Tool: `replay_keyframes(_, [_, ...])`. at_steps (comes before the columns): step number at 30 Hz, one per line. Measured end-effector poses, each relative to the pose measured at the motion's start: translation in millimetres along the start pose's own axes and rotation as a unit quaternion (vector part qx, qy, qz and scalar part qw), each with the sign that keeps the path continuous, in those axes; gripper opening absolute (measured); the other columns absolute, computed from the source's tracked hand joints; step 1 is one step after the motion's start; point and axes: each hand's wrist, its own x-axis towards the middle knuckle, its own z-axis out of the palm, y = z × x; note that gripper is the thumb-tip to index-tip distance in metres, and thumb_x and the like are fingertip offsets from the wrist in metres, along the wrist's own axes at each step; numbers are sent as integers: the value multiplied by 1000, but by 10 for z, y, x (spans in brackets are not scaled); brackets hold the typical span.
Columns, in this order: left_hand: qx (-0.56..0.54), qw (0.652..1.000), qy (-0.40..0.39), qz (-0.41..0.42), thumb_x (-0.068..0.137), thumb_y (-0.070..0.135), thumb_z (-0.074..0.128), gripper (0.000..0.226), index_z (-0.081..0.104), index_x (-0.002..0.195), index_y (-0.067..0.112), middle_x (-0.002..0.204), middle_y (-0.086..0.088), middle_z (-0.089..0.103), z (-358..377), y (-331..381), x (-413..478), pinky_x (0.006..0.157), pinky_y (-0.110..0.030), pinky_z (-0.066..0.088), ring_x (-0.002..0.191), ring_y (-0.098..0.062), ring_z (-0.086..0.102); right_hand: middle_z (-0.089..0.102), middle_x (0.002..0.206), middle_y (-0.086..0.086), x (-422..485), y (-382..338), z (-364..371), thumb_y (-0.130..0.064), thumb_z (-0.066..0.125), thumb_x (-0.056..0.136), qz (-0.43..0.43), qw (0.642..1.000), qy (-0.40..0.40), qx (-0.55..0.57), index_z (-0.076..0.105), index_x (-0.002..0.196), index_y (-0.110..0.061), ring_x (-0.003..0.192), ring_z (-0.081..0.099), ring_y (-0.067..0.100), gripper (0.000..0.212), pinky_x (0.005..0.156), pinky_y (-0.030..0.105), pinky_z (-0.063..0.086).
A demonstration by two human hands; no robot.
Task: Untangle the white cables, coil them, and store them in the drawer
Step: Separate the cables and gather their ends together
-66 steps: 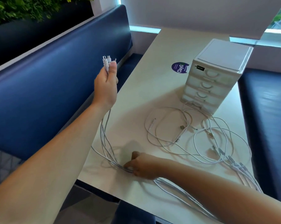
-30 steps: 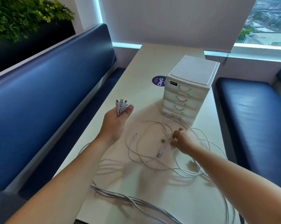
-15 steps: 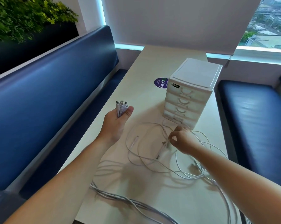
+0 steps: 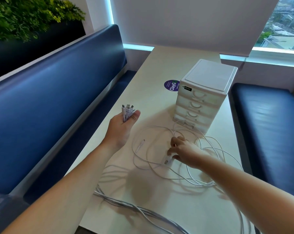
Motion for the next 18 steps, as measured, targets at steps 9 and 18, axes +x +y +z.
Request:
replay_keyframes(9, [12,1000,0,-1,94,46,56,51,27,61,19,46,12,26,-7,39,-15,46,-23,20,44,-7,21,59,88,-4,77,-30,-220,-17,43,96,79,985,78,134,49,98,-22,85,57,24,8,66,29,39])
replay_keyframes(18, [16,1000,15,4,96,36,59,35,50,67,17,99,-4,66,-15,220,-73,67,-26,39,89,-31,59,56,60,-4,386,-185,-1097,-16,45,98,108,909,253,312,53,87,-22,49,55,6,15,53,26,46])
